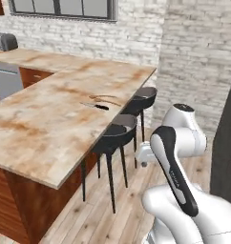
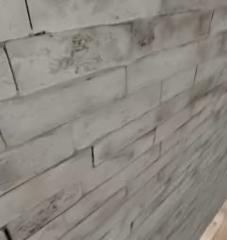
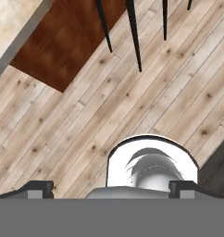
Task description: Pick up the metallic utensils from the counter and place them in the open drawer. Make sure not to pick up any wooden utensils.
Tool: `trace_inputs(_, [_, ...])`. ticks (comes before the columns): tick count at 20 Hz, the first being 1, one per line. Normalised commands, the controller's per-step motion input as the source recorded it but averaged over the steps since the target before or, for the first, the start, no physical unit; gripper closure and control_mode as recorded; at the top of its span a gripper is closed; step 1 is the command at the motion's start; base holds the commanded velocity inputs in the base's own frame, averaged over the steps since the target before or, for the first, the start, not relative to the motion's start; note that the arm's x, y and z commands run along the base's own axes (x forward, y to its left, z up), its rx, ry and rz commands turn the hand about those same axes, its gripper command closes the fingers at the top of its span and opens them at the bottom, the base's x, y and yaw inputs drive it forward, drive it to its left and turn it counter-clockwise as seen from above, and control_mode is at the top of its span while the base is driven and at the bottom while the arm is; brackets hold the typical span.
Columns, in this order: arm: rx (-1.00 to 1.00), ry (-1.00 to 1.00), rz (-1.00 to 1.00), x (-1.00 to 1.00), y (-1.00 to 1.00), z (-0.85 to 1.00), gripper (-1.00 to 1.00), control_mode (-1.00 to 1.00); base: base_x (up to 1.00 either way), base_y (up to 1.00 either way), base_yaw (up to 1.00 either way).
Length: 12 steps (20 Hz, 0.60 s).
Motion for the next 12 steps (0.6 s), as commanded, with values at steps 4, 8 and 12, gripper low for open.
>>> trace_inputs(4, [0.00,0.00,0.00,0.00,0.00,0.00,-1.00,1.00,0.39,-0.82,0.69])
trace_inputs(8, [0.00,0.00,0.00,0.00,0.00,0.00,-1.00,1.00,0.00,-1.00,0.52])
trace_inputs(12, [0.00,0.00,0.00,0.00,0.00,0.00,-1.00,1.00,0.37,-0.99,0.54])
